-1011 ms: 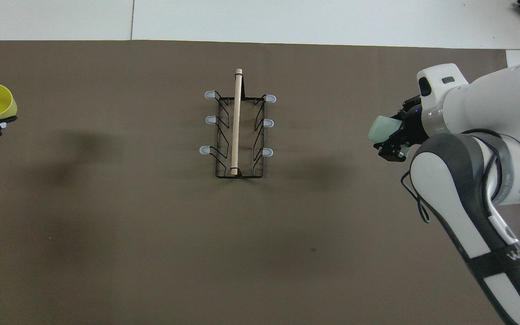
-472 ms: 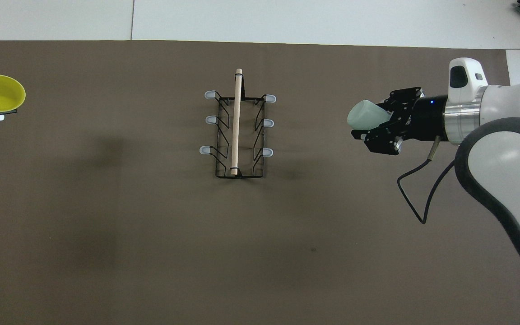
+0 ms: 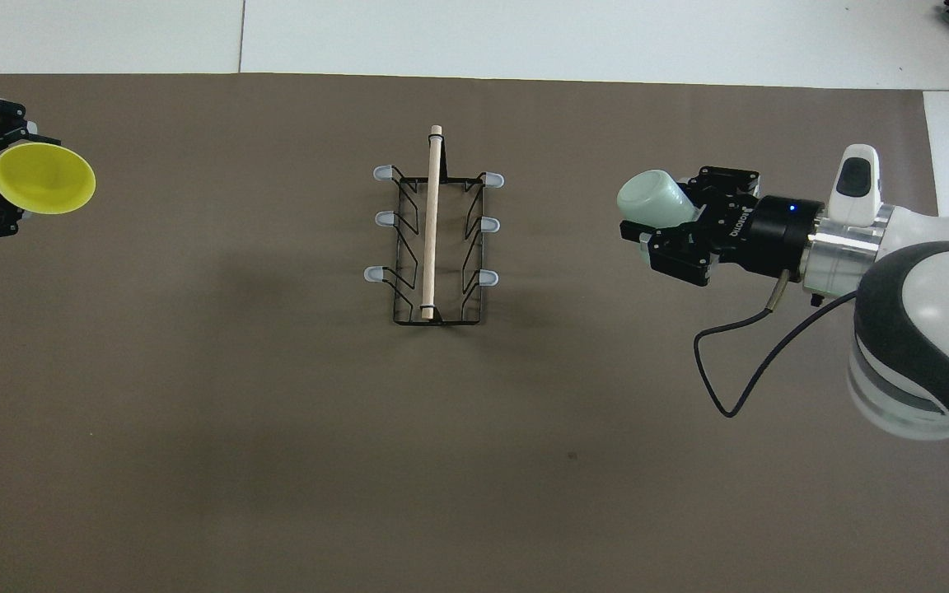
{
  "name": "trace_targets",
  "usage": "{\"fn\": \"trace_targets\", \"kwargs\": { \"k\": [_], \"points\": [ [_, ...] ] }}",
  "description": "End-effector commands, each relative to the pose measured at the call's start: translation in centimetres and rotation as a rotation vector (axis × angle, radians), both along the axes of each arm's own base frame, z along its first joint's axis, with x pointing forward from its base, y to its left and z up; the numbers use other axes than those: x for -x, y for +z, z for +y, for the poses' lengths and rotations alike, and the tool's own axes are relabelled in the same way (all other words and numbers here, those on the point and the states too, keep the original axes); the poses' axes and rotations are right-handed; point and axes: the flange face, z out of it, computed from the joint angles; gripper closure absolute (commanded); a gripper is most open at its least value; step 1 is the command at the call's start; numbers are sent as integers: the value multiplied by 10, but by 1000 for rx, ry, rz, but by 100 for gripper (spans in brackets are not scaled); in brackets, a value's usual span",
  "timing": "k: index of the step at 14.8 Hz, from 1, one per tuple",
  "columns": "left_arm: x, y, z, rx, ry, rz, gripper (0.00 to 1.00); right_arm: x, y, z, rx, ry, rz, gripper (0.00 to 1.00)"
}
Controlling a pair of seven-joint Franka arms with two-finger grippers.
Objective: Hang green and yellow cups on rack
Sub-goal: 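Lift the green cup with the right gripper while the left gripper lifts the yellow cup, then carry the yellow cup with the left gripper while the right gripper carries the green cup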
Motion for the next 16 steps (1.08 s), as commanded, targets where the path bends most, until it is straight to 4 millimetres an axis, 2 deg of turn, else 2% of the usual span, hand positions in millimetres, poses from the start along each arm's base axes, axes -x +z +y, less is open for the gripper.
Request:
{"fn": "trace_targets", "kwargs": {
  "k": [1,4,6,9,12,13,16],
  "points": [
    [19,13,-30,-102,-67,-14,100,17,-7,-3,-69,-33,-46,100],
    [30,18,-62,-170,-125,-65,100,31,-28,15,-140,-63,-110,100],
    [37,10,-86,-242,-173,-87,100,42,-44,42,-219,-106,-132,100],
    [46,1,-129,-330,-178,-160,100,52,-52,74,-305,-166,-187,100],
    [56,-2,-164,-401,-195,-182,100,56,-73,84,-321,-194,-246,100],
    [58,-3,-173,-416,-190,-196,100,60,-80,99,-335,-191,-249,100],
    [65,-7,-201,-524,-181,-258,100,64,-97,124,-364,-211,-252,100]
  ]
}}
